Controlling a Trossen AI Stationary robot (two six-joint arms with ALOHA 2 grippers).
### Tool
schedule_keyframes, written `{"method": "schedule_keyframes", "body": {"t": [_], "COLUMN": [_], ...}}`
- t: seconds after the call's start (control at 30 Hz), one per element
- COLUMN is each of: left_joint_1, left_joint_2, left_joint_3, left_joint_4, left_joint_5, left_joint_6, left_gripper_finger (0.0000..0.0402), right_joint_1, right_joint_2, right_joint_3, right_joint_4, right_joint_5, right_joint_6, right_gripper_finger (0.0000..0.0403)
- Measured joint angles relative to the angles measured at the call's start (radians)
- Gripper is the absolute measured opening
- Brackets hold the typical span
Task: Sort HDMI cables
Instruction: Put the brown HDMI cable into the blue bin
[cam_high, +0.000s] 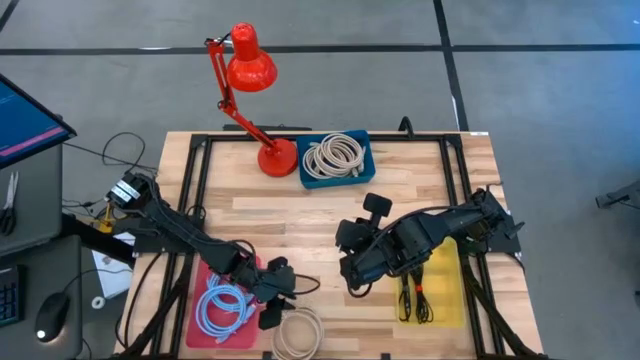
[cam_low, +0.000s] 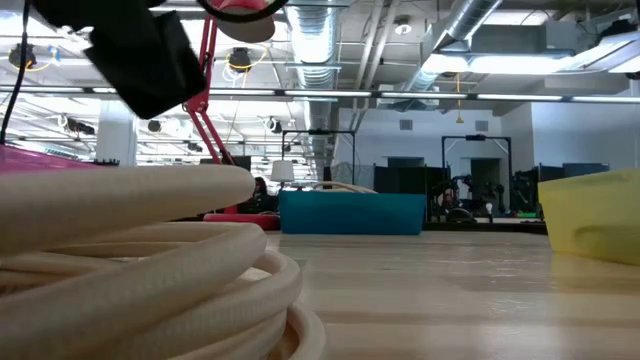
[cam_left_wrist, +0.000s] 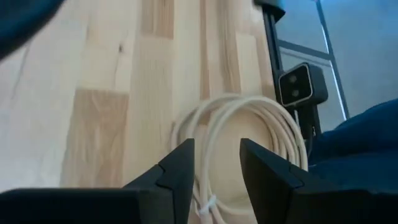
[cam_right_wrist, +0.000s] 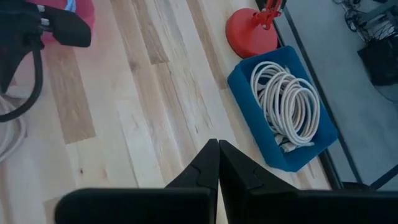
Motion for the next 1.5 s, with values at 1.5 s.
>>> {"method": "schedule_keyframes", "body": {"t": [1.5], "left_joint_1": [0.059], "left_joint_2": [-0.007], "left_joint_3": [0.189], "left_joint_4": [-0.306], "left_joint_5": [0.176], "left_joint_6": [0.067], "left_gripper_finger": [0.006], "right_joint_1": [0.013], "right_joint_2": [-0.986], "right_joint_3": [-1.258], "right_joint_4": [1.055], "right_joint_5": [-0.071], "right_joint_6": [-0.12], "right_gripper_finger": [0.0]}}
